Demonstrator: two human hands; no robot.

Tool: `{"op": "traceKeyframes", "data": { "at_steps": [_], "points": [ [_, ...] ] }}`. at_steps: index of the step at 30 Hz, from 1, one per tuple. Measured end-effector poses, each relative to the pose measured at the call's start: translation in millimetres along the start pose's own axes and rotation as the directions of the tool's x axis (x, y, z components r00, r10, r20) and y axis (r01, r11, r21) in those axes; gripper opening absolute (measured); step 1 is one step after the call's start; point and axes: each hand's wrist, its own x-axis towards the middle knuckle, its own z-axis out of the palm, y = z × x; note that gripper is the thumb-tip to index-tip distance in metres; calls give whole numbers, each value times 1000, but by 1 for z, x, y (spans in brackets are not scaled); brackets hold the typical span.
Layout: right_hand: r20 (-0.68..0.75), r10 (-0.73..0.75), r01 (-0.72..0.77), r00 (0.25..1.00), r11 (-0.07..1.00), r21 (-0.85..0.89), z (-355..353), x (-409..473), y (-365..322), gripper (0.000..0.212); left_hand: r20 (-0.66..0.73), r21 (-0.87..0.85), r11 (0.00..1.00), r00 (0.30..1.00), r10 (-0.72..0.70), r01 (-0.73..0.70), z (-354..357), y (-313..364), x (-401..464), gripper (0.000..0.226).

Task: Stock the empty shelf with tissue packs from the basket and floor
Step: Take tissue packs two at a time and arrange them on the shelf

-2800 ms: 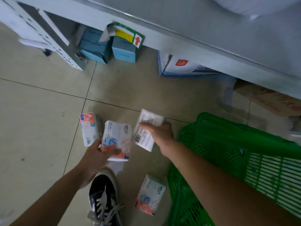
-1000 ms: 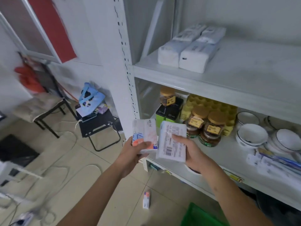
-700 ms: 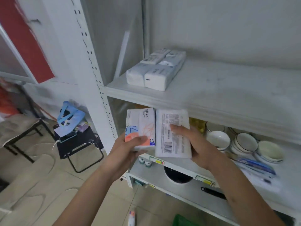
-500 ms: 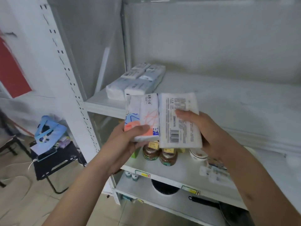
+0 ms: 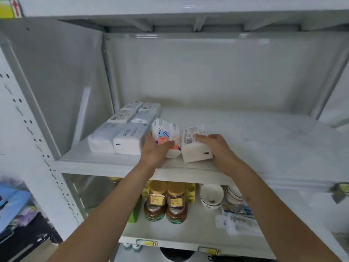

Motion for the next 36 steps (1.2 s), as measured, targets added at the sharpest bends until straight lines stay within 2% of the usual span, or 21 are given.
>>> {"op": "traceKeyframes", "data": {
  "at_steps": [2, 4, 6, 9, 15, 18, 20, 22, 25, 26, 27, 29, 34, 36],
  "points": [
    [-29, -106, 100, 994, 981, -168, 3, -1, 8, 73, 29, 197, 979, 998, 50, -55, 4, -7, 11, 45],
    [-64, -188, 164, 980, 948, -273, 5, 2, 17, 65, 6, 463, 878, 990, 138, -125, 8, -12, 18, 62],
    [-92, -269, 218, 959, 904, -368, 7, 5, 24, 77, -37, 602, 771, 958, 285, -206, 10, -15, 19, 67],
    [-105, -310, 238, 945, 871, -429, 7, 4, 29, 93, 8, 645, 698, 917, 399, -310, 9, -19, 20, 62],
    [-138, -351, 256, 926, 854, -454, 16, 6, 29, 72, 61, 791, 505, 865, 497, -346, 11, -13, 20, 49],
    [-118, -333, 236, 936, 838, -491, 23, 4, 27, 81, 102, 862, 388, 860, 500, -328, 10, -10, 21, 32],
    [-105, -340, 237, 935, 816, -528, 25, 1, 26, 84, 120, 871, 369, 868, 482, -325, 9, -8, 16, 32],
    [-91, -443, 297, 892, 726, -620, 23, -9, 27, 78, 157, 843, 374, 842, 516, -387, 5, -7, 6, 30],
    [36, -678, 417, 734, 408, -812, 18, -28, 33, 56, 243, 806, 317, 767, 594, -501, -3, -12, -18, 33],
    [108, -694, 426, 712, 305, -852, 18, -32, 35, 55, 283, 808, 284, 762, 582, -516, -7, -15, -25, 40],
    [178, -670, 427, 721, 227, -875, 19, -35, 37, 58, 330, 814, 249, 771, 544, -524, -9, -17, -30, 46],
    [256, -572, 402, 779, 142, -904, 23, -40, 36, 64, 428, 817, 173, 781, 456, -549, -10, -15, -34, 53],
    [227, -519, 370, 824, 188, -910, 37, -17, 21, 65, 504, 817, 146, 814, 289, -558, -8, -6, -7, 55],
    [247, -459, 367, 854, 192, -910, 38, -6, 19, 72, 521, 826, 120, 827, 213, -551, -5, -3, 8, 59]
  ]
}}
